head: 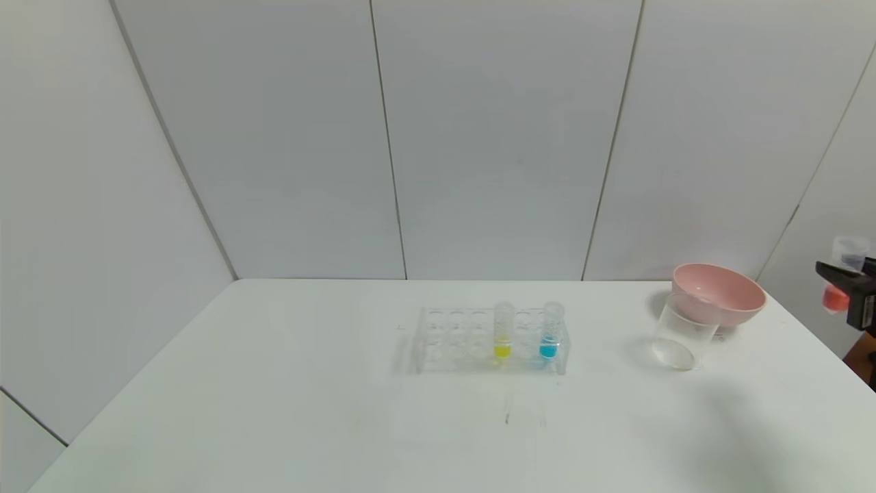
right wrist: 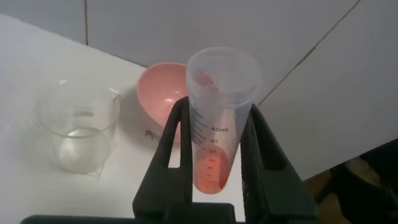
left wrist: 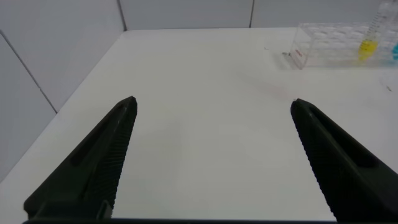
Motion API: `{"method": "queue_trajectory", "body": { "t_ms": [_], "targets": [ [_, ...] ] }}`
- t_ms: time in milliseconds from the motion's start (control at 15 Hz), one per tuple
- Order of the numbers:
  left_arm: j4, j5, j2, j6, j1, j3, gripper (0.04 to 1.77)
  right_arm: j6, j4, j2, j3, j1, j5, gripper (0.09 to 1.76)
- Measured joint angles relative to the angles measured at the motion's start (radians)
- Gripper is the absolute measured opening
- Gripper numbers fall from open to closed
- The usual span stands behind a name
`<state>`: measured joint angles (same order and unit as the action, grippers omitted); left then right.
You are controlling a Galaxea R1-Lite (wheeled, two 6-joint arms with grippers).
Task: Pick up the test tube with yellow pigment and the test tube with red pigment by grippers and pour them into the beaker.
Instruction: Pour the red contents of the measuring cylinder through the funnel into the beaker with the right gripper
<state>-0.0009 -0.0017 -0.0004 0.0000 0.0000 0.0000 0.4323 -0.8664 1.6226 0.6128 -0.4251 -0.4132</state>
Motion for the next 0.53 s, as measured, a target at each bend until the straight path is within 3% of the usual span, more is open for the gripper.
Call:
{"method": "queue_trajectory", "body": {
  "t_ms": [267, 533],
  "targets": [
    [0.0, 0.0, 0.0, 0.0, 0.0, 0.0, 1.76, 0.234, -0.027, 0.059, -0.008, 0.02, -0.005, 0.5],
    [0.0, 0.0, 0.0, 0.0, 0.0, 0.0, 1.76, 0.321, -0.039, 0.099, 0.01, 0.106, 0.011, 0.5]
  ]
}}
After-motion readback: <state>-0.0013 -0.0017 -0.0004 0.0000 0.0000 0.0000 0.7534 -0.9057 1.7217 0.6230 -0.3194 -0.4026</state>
